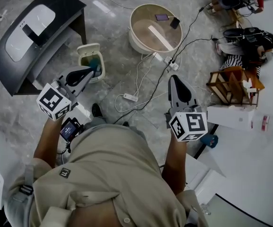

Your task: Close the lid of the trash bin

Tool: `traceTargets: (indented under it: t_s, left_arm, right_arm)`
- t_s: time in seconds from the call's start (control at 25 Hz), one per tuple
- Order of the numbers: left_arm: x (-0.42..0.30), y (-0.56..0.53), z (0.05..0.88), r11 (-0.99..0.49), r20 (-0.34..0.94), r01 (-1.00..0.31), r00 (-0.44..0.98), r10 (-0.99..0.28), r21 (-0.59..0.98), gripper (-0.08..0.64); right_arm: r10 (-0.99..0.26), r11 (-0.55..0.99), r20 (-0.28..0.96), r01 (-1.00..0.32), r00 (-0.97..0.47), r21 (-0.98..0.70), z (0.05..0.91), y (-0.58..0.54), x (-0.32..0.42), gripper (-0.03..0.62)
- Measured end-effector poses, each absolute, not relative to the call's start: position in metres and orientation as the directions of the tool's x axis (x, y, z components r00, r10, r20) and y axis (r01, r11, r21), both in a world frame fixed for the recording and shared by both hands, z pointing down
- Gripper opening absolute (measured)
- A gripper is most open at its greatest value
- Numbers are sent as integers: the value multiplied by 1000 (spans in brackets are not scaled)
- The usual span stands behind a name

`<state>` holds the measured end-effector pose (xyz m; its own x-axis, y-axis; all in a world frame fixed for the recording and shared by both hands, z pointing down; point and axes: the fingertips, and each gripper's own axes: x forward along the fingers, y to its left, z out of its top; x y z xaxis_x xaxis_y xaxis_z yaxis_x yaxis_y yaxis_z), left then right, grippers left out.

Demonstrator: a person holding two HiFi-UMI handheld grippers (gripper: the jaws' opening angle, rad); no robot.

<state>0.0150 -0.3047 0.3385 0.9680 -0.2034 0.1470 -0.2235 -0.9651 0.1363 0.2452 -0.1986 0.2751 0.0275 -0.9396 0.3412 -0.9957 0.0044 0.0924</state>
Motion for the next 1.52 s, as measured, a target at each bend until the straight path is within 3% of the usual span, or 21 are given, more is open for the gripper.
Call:
traceTargets:
  t_s: [0.68,1.04,1.52]
  left_arm:
    - [-34,-354,366,-922,157,-358,929,-335,150,14]
    - [-38,-397,392,-875,257,-471,864,-432,112,14]
    - [-9,-458,492,-836,395,-542,789,-471,87,14]
  right_arm:
    - [-920,117,387,-988,-69,102,291,-254,211,26]
    - [-901,215,387,-977,-198,2,317,-301,223,27]
    - [-860,243,441,-966,-256,-86,408,-340,266,27]
